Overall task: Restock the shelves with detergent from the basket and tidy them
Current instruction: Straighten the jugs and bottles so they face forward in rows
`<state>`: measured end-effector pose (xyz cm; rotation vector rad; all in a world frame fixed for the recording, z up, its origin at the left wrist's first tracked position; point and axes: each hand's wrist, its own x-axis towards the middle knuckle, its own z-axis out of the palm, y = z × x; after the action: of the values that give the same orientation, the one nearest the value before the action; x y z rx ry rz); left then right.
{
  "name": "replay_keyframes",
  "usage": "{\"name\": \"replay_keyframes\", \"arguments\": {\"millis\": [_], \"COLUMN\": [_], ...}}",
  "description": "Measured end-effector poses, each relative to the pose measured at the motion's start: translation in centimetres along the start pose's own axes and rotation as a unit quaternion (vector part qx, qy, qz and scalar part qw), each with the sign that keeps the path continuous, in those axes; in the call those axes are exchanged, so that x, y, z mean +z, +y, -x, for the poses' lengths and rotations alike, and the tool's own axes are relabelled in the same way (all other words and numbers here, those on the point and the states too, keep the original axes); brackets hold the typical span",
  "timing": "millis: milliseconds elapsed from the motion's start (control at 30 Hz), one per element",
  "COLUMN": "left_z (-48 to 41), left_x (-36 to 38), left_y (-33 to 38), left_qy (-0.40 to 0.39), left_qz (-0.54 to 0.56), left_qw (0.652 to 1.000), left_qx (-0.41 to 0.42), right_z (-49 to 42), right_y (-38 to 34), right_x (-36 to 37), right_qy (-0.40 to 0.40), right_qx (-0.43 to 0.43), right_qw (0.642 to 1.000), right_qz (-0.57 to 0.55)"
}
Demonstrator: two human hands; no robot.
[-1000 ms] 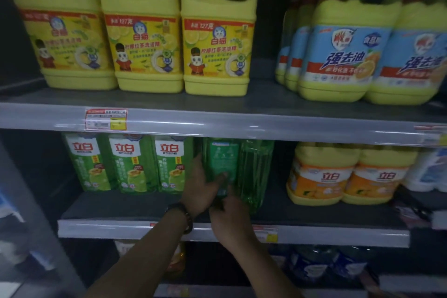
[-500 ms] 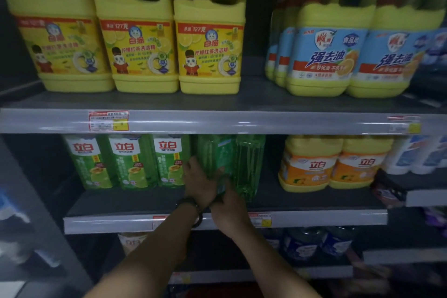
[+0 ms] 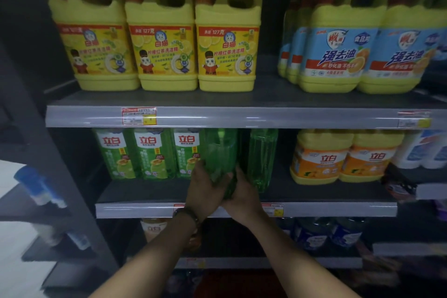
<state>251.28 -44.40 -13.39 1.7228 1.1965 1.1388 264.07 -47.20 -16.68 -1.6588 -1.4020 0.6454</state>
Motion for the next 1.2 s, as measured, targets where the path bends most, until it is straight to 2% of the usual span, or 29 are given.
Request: {"name": "replay_keyframes", "arguments": {"millis": [67, 200, 333, 400, 533, 667, 700, 833, 900, 1200], "left_z": [0.7, 1.8, 1.3, 0.1, -1.6, -2.8, -2.8, -2.2, -1.7, 1.4], "left_x": [-0.5, -1.9, -4.0, -5.3, -6.4, -6.0, -5.9, -5.7, -5.8, -11.6], "left_y": [-0.4, -0.5, -1.7, -2.6, -2.0, -2.1, -2.0, -1.5, -1.6, -4.9], "left_qy": [-0.005, -0.049, -0.096, -0.096, -0.095, -0.096, -0.099, -0.091, -0.089, 0.013], "left_qz": [-0.001, 0.0, -0.004, 0.015, 0.02, 0.025, 0.027, 0.03, 0.032, -0.008], "left_qw": [1.0, 0.999, 0.995, 0.995, 0.995, 0.994, 0.994, 0.995, 0.996, 1.0], "left_qx": [0.009, 0.024, 0.017, 0.008, -0.02, -0.035, -0.037, -0.018, 0.001, -0.02], "right_z": [-0.2, -1.1, -2.0, -2.0, -1.7, -1.9, -1.7, -0.1, 0.3, -1.4], "right_y": [-0.7, -2.0, -2.0, -2.3, -2.2, -2.3, -2.6, -2.9, -2.5, -4.9], "right_x": [0.2, 0.8, 1.6, 1.7, 0.8, 0.0, 0.0, 2.2, 3.3, 8.1], "right_qy": [-0.022, -0.005, 0.065, 0.074, -0.012, -0.081, -0.066, 0.108, 0.134, 0.016], "right_qx": [0.009, 0.023, 0.035, 0.031, 0.033, 0.032, 0.029, 0.019, -0.003, -0.051], "right_qw": [1.0, 0.999, 0.997, 0.997, 0.997, 0.995, 0.997, 0.993, 0.989, 0.993], "right_qz": [0.011, 0.029, 0.012, 0.003, -0.07, -0.042, -0.016, 0.041, 0.068, 0.109]}}
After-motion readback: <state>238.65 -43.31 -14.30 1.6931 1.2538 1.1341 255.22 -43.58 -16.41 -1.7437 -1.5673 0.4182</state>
